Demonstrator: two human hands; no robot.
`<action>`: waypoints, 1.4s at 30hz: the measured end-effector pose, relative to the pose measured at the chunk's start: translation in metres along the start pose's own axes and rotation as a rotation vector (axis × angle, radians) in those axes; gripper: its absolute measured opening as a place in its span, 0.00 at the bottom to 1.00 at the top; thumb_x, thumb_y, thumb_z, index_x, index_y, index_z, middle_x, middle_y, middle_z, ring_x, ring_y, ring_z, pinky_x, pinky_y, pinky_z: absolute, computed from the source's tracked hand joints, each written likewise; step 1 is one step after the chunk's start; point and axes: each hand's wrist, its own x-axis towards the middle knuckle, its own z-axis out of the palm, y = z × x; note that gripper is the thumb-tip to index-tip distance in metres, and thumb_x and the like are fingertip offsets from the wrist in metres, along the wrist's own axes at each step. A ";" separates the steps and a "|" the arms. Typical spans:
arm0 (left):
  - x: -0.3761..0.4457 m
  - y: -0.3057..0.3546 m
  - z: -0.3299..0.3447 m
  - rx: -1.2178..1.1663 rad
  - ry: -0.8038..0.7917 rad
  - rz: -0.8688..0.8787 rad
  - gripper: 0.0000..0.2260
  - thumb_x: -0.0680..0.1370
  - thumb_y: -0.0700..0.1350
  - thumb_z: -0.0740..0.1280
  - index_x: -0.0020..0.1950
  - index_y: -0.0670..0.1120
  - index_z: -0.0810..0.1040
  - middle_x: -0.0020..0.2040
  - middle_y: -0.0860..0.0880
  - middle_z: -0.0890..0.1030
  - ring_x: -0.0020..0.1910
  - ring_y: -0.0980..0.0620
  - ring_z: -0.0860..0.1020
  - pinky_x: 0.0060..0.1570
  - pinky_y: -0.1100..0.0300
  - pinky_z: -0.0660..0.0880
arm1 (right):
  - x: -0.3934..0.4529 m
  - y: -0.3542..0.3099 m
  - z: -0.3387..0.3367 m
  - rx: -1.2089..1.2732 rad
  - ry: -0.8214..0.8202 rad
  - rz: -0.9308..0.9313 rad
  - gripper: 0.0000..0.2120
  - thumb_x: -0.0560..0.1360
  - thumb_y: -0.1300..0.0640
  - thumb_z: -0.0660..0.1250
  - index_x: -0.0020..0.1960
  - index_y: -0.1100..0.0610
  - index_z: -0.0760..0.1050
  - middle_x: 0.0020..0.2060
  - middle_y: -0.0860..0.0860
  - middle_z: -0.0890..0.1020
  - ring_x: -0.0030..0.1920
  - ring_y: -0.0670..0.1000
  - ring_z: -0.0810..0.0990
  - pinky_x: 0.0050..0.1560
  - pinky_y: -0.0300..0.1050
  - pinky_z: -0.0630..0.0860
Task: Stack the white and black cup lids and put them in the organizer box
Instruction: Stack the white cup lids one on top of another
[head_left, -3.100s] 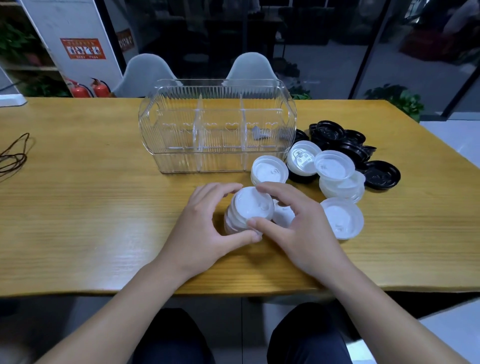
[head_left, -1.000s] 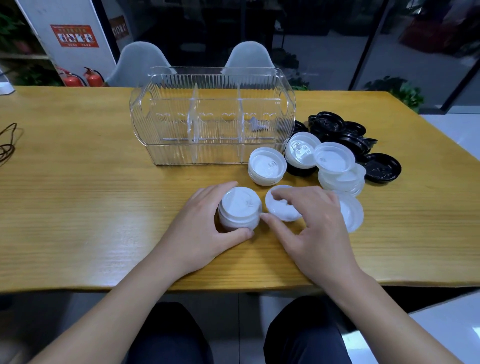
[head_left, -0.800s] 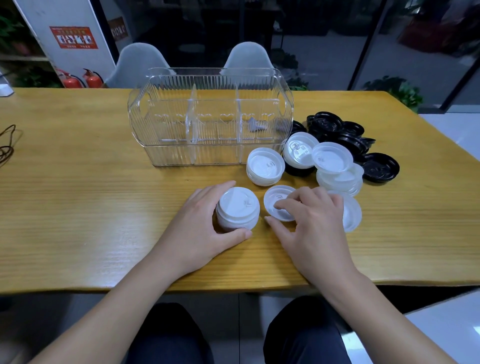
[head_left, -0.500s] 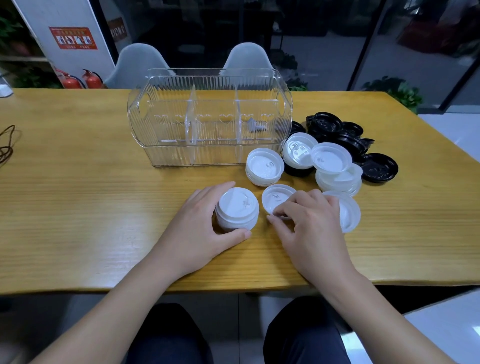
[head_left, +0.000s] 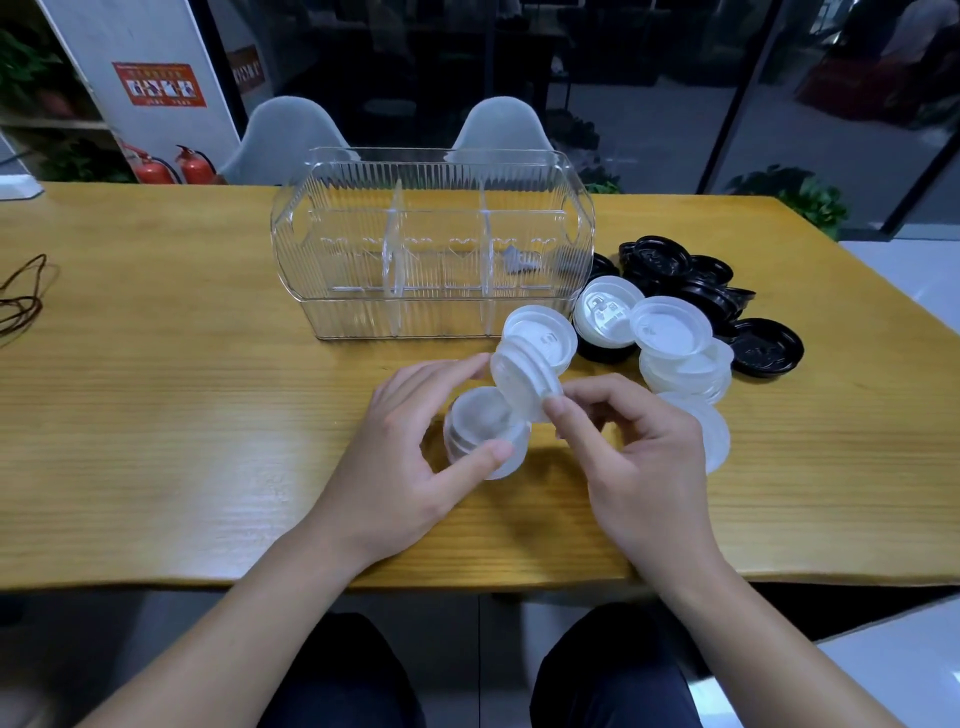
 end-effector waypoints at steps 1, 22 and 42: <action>-0.001 0.001 -0.001 -0.034 0.020 0.014 0.32 0.81 0.59 0.76 0.84 0.55 0.75 0.75 0.63 0.80 0.82 0.52 0.72 0.81 0.51 0.69 | 0.001 -0.003 0.003 0.038 -0.011 0.023 0.05 0.81 0.59 0.78 0.47 0.53 0.87 0.39 0.49 0.86 0.41 0.55 0.82 0.48 0.52 0.80; -0.007 0.004 -0.005 -0.081 0.000 0.273 0.24 0.88 0.43 0.67 0.85 0.43 0.74 0.86 0.49 0.72 0.86 0.41 0.69 0.84 0.47 0.68 | 0.007 0.004 0.022 -0.328 -0.162 -0.351 0.37 0.75 0.47 0.85 0.79 0.56 0.77 0.76 0.45 0.79 0.79 0.47 0.74 0.77 0.62 0.70; 0.006 -0.009 0.003 -0.021 -0.156 -0.129 0.62 0.74 0.59 0.86 0.90 0.72 0.42 0.72 0.70 0.77 0.75 0.64 0.74 0.75 0.64 0.69 | 0.011 0.012 0.024 -0.242 -0.305 0.011 0.32 0.72 0.41 0.84 0.73 0.48 0.80 0.67 0.38 0.83 0.71 0.41 0.79 0.71 0.35 0.73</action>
